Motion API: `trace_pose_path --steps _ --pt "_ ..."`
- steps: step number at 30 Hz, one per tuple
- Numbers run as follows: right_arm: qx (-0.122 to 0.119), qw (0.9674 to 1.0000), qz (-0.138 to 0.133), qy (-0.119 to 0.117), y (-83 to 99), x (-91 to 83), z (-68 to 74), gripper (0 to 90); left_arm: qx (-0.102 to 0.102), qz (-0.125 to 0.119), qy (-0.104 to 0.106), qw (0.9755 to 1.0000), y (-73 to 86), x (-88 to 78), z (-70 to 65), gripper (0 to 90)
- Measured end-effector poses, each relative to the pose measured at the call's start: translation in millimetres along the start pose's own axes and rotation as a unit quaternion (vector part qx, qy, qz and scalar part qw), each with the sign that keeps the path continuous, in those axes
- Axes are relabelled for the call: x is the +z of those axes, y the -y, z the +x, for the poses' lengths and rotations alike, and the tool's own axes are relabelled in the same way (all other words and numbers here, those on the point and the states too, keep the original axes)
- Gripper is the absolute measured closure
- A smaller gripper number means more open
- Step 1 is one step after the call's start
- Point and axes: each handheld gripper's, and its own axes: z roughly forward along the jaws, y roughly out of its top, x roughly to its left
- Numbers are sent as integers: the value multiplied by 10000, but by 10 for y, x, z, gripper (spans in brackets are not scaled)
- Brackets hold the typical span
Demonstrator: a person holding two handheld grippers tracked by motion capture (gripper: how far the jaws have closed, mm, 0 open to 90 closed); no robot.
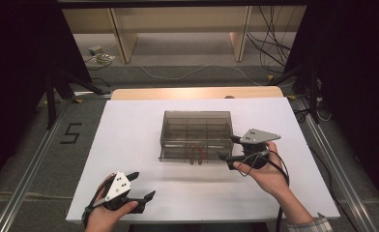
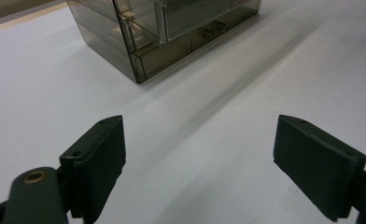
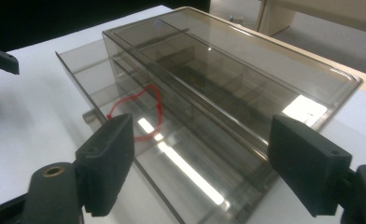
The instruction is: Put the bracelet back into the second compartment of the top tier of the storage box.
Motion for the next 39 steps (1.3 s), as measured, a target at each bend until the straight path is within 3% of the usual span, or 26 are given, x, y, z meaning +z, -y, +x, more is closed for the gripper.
trace_pose_path --steps 12,39 --pt "190 9997 -52 133 192 -190 -117 199 -8 6 -6 10000 4 6 0 169" --pt "326 9993 -7 188 587 -432 -172 184 -6 26 -22 10000 7 6 2 169"
